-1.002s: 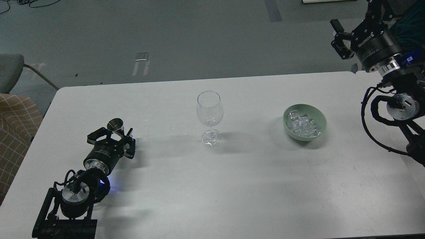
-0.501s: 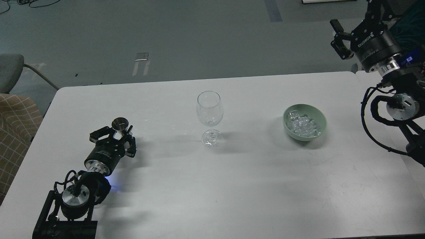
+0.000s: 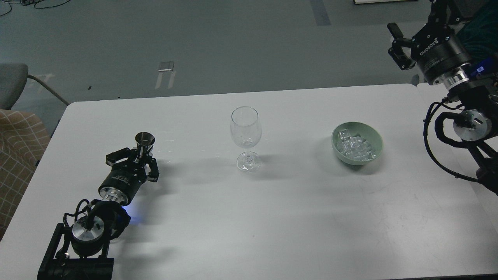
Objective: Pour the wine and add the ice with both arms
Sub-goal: 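Lift the jigger off the table with the left gripper, then carry the jigger with the left gripper above the wine glass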
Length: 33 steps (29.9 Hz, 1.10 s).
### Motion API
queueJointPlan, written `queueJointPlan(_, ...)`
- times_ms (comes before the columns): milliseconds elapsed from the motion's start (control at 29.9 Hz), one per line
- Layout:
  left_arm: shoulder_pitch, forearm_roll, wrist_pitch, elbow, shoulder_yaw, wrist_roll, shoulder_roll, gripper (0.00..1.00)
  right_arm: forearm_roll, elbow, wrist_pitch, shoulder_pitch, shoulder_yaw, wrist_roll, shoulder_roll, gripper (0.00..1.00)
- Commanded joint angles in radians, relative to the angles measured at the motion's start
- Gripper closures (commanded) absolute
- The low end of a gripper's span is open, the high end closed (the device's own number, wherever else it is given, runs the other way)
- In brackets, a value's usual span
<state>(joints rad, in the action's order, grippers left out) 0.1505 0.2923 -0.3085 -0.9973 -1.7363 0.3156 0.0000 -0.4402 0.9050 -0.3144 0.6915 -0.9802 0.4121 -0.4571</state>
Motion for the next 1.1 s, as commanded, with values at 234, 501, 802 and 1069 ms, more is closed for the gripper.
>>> queueJointPlan(234,0.056,0.001,0.025,-0.033,0.015,0.008,0.0,1.0,0.001,0.0,0.0,-0.004,0.0,0.001,0.0,0.0)
queueJointPlan(501,0.087,0.002,0.152,-0.178,0.075,0.049,0.0,1.0,0.001,0.0,0.0,-0.004,0.0,0.001,0.001,0.0)
queueJointPlan(802,0.089,0.004,0.276,-0.352,0.168,0.118,0.0,1.0,0.001,0.006,0.0,-0.018,-0.002,0.001,-0.002,0.0)
queueJointPlan(1069,0.087,0.013,0.302,-0.422,0.259,0.148,0.0,1.0,0.001,0.015,0.0,-0.03,-0.002,0.001,-0.002,0.0)
